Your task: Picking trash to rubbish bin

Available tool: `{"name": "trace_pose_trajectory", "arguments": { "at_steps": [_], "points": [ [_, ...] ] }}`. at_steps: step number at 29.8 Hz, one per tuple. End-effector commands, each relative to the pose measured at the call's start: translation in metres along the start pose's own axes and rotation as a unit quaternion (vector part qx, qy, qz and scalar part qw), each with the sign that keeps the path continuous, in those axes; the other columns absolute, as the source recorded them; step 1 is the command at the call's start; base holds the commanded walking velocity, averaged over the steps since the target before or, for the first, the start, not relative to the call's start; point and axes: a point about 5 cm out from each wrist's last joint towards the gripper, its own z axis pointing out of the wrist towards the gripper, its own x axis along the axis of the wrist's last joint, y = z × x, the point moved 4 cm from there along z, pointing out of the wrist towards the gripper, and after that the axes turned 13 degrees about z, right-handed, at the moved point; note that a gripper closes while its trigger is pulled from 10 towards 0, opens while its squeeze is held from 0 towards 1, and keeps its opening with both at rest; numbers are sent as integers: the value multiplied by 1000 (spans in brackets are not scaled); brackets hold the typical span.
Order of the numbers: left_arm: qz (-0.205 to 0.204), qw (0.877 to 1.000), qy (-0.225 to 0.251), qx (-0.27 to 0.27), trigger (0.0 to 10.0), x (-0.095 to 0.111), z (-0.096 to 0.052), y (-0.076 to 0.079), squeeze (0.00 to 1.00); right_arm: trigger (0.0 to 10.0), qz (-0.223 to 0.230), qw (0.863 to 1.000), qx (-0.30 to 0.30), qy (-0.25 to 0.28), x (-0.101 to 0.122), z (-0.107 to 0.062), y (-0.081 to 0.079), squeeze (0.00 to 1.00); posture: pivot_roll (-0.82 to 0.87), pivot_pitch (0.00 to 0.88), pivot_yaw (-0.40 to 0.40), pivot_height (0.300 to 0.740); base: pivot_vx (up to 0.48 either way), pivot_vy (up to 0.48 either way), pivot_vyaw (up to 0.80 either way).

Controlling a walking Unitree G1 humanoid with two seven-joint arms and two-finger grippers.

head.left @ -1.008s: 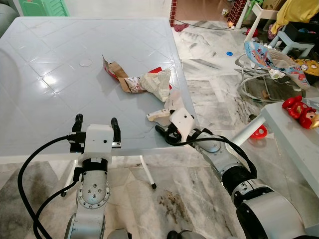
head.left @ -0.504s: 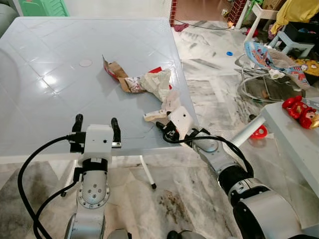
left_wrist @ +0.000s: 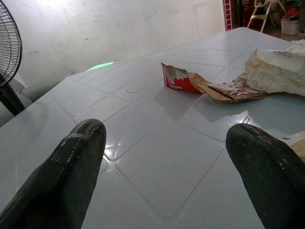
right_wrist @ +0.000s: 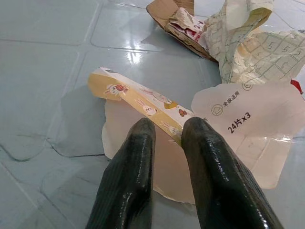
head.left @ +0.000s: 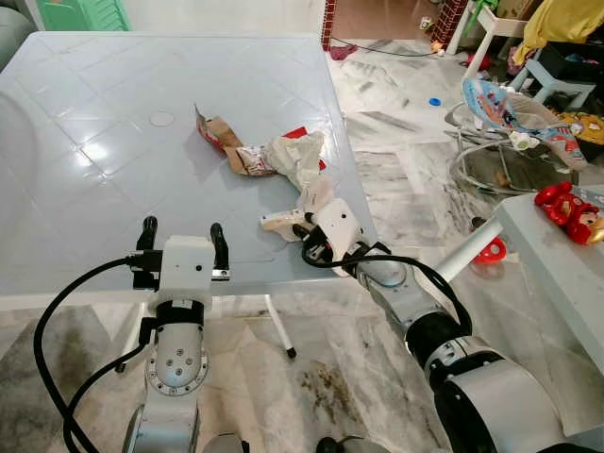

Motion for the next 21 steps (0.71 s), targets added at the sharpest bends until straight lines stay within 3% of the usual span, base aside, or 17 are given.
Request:
{"name": "trace_pose_trajectory", "arguments": {
  "at_steps": [1,10,21],
  "points": [
    [-2,1000,3,-4,10000,2,-2,2,0,0,8,1000,-9,1,2,0,5,0,122,137,-118,740,0,0,0],
    [-1,1000,3,-3,10000,2,-2,1,0,0,13,999,-19,26,12,2,6,0,122,139,-117,740,0,0,0],
    [-1,1000,4,-2,10000,2,-1,1,0,0,20,993,-31,112,63,9,14,0,119,136,-115,740,0,0,0]
  ]
}}
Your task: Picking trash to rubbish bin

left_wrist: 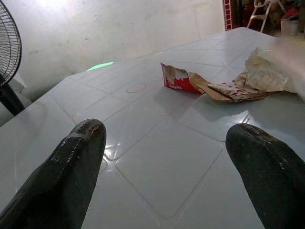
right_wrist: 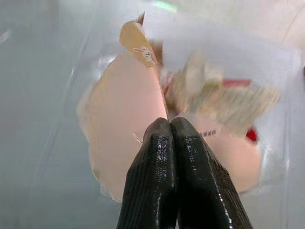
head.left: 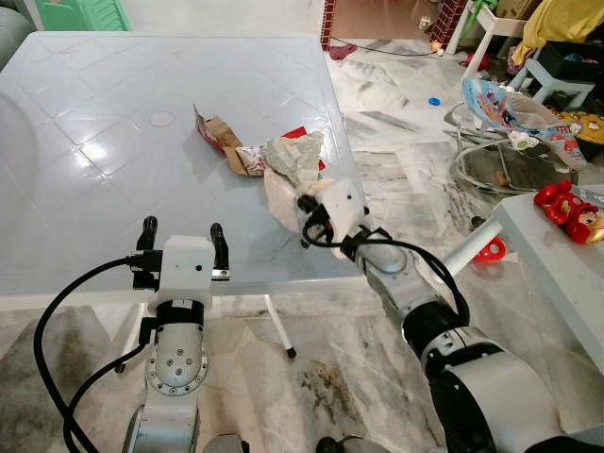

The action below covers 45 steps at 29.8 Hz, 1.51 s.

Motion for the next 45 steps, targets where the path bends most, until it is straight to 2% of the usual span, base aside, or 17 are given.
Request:
{"name": "trace_pose_trajectory", "arguments": {
  "at_steps": [1,6,11,15,19,21,22,25,30,33,39,45],
  "points": [
    [-1,1000,4,-2,10000,2,-1,1,0,0,-1,999,-8,32,19,4,5,0,118,132,-114,740,0,0,0],
    [0,1000,5,0,10000,2,1,1,0,0,10,997,-23,70,41,7,12,0,116,126,-113,740,0,0,0],
    [2,1000,9,8,10000,3,6,-2,0,0,16,989,-64,129,73,2,32,0,107,104,-93,740,0,0,0],
    [1,1000,14,7,10000,4,11,-3,0,0,30,985,-78,152,85,-5,43,0,102,90,-78,740,0,0,0],
    [1,1000,17,5,10000,5,15,-3,0,0,24,982,-90,162,90,-11,50,0,97,78,-66,740,0,0,0],
    [-9,1000,14,0,10000,4,18,0,0,0,6,980,-101,171,95,-19,56,0,94,71,-60,740,0,0,0],
    [-42,999,3,-20,10000,0,21,7,0,0,-7,978,-111,178,97,-25,59,0,86,63,-52,740,0,0,0],
    [-72,997,6,-34,10000,3,29,12,0,0,-30,972,-133,190,101,-39,65,0,70,49,-33,740,0,0,0],
    [-108,993,16,-48,10000,12,40,19,0,0,-42,968,-159,190,98,-54,72,0,51,40,-11,740,0,0,0],
    [-145,986,25,-79,10000,18,48,31,0,0,-44,965,-188,178,87,-73,79,0,23,31,13,740,0,0,0],
    [-155,981,43,-106,10000,28,57,44,0,0,-45,962,-221,153,75,-98,87,0,0,22,37,740,0,0,0],
    [-171,978,46,-114,10000,31,59,49,0,0,-40,966,-218,133,68,-105,83,0,1,20,32,740,0,0,0]
  ]
}}
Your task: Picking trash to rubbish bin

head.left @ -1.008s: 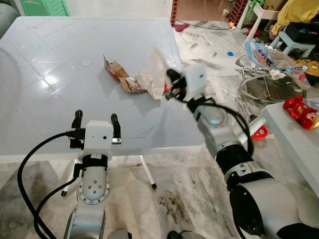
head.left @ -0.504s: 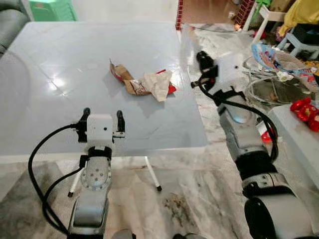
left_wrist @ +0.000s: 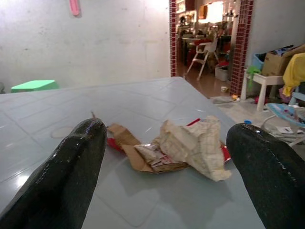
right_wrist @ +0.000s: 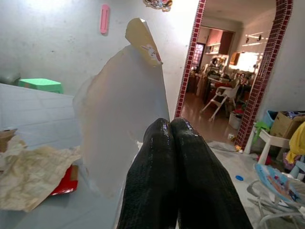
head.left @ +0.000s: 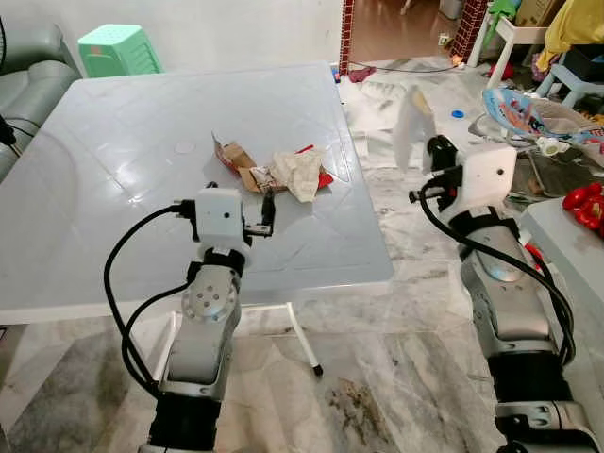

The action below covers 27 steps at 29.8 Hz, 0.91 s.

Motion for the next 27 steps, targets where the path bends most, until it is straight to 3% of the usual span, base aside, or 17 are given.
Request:
{"name": "trace_pose_trajectory", "arguments": {
  "at_steps": [1,10,12,17,20,27],
  "points": [
    [-8,1000,0,-5,10000,-2,0,2,0,0,2,1000,9,0,4,-3,-5,0,3,20,29,740,0,0,0],
    [-16,1000,-5,0,10000,-7,1,0,0,0,28,999,21,-24,0,-8,-17,0,5,14,25,740,0,0,0],
    [-19,1000,-5,7,10000,-7,1,-5,0,0,68,996,13,-48,-8,-10,-18,0,9,13,21,740,0,0,0],
    [-4,1000,-15,21,10000,-14,-4,-17,0,0,113,990,-12,-89,-26,-23,-8,0,11,7,19,740,0,0,0],
    [7,999,-29,24,10000,-25,-15,-25,0,0,86,991,-3,-104,-30,-39,-1,0,7,0,19,740,0,0,0],
    [15,999,-37,24,10000,-33,-23,-31,0,0,72,990,-15,-119,-33,-52,14,0,6,0,18,740,0,0,0]
  ]
}}
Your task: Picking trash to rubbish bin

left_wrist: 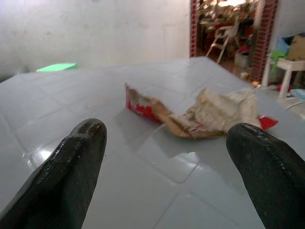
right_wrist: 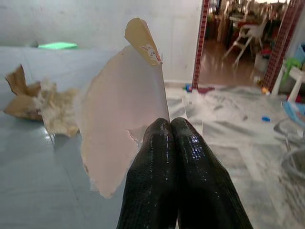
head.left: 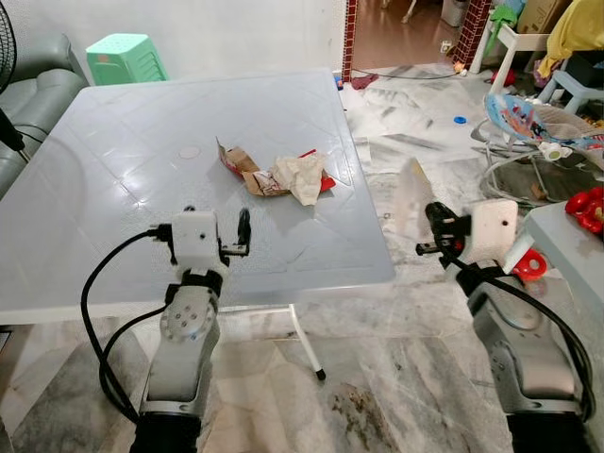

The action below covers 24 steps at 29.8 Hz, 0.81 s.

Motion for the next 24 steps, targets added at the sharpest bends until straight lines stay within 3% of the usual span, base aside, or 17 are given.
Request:
{"name": "trace_pose_trajectory", "arguments": {
  "at_steps": [1,5,7,13,24],
  "points": [
    [5,1000,6,5,10000,1,-2,-6,0,0,-3,1000,-4,2,4,-4,5,0,6,0,18,740,0,0,0],
    [-3,1000,10,3,10000,3,1,-7,0,0,-3,1000,-7,-7,-1,-11,6,0,5,0,19,740,0,0,0],
    [-6,1000,22,-3,10000,9,5,-5,0,0,-7,1000,6,-6,-1,-10,-2,0,4,0,21,740,292,0,0],
    [-5,999,38,-11,10000,19,11,-1,0,0,-12,1000,25,4,3,-3,-13,0,5,0,21,740,412,0,0],
    [-8,999,36,-6,10000,18,11,-1,0,0,-11,999,32,9,8,4,-18,0,9,0,4,740,439,0,0]
  ]
}}
